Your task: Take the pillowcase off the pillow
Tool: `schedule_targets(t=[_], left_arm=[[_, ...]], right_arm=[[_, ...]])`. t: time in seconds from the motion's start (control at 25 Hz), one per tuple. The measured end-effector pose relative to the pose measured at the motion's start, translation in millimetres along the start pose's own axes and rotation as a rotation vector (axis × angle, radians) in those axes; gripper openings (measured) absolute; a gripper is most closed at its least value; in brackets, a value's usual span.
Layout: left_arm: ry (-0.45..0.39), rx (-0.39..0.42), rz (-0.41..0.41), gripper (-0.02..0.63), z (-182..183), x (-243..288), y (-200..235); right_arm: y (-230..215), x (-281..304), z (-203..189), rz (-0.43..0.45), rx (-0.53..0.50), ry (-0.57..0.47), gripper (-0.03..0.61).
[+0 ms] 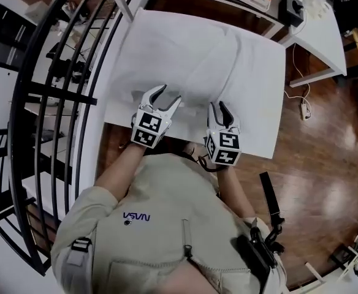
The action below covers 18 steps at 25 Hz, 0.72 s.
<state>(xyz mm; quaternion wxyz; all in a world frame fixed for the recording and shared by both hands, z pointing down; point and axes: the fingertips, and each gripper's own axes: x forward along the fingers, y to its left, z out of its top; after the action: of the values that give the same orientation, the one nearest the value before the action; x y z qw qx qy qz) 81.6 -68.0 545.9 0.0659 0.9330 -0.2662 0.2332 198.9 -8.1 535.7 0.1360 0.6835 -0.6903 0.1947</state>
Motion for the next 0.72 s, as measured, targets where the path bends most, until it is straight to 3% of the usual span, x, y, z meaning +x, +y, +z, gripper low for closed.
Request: schedule_targets(t=[0.32, 0.48, 0.72], left_arm=[[0.06, 0.025, 0.095, 0.213, -23.3, -2.6, 28.1], [0.071, 0.071, 0.063, 0.229, -22.5, 4.4, 36.9], [0.111, 0.112, -0.014, 0.261, -41.1, 23.1, 33.4]], right_arm=[[21.3, 7.2, -21.6, 0.026, -0.022, 0.068, 0.157], [41.4, 14.4, -17.9, 0.039, -0.053, 0.089, 0.158], [64.8, 48.0, -46.4, 0.033, -0.065, 0.219, 0.173]])
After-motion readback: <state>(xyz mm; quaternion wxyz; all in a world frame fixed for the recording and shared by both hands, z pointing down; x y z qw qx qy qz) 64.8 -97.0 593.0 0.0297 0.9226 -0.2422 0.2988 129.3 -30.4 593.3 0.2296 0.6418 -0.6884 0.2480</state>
